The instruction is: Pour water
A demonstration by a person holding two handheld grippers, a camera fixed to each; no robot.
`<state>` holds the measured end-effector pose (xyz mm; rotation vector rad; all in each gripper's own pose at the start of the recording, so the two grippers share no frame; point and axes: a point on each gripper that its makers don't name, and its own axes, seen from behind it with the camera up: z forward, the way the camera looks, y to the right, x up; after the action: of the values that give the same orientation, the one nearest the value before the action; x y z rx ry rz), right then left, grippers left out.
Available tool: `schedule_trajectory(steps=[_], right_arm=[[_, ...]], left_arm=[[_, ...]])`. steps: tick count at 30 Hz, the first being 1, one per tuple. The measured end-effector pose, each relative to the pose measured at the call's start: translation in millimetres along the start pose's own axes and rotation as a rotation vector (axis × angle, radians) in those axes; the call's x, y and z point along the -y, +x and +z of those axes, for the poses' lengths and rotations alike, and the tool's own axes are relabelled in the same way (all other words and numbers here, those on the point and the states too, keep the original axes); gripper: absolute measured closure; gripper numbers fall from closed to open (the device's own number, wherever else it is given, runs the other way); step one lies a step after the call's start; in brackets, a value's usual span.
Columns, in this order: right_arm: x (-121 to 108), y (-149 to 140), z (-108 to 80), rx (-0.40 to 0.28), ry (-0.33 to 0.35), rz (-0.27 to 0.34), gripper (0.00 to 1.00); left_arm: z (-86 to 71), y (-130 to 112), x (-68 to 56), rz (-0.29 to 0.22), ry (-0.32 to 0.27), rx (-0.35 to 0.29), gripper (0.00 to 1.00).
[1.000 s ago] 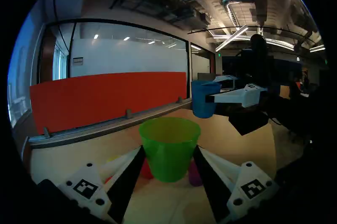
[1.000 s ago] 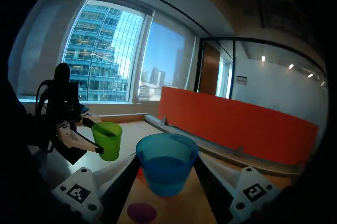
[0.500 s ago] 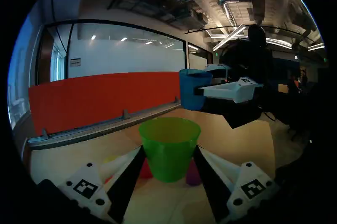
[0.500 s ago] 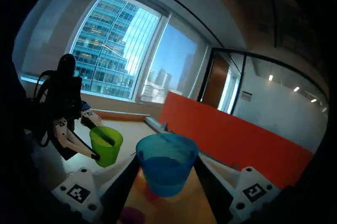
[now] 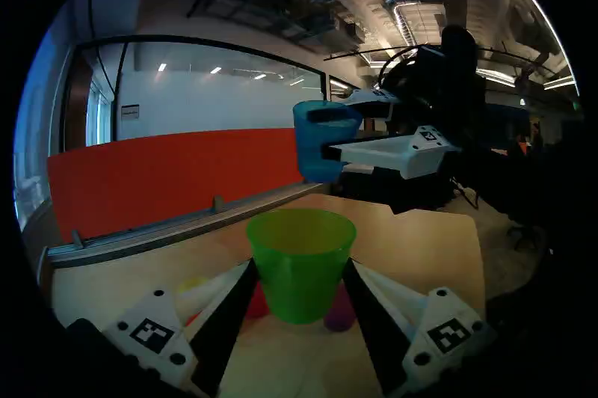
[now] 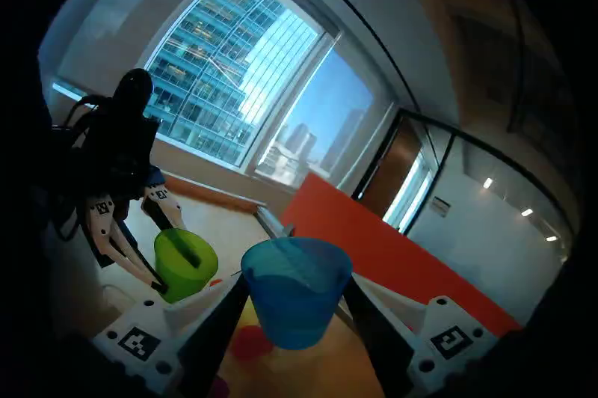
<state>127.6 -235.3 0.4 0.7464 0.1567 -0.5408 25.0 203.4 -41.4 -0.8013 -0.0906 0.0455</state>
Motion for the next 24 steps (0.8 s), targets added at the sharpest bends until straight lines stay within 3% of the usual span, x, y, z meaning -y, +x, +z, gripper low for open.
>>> schedule_trajectory(steps=[24], right_arm=[[-14, 34, 20.3, -0.008, -0.013, -0.306, 0.11]], left_arm=[[5.0, 11, -15.0, 0.009, -0.030, -0.026, 0.20]])
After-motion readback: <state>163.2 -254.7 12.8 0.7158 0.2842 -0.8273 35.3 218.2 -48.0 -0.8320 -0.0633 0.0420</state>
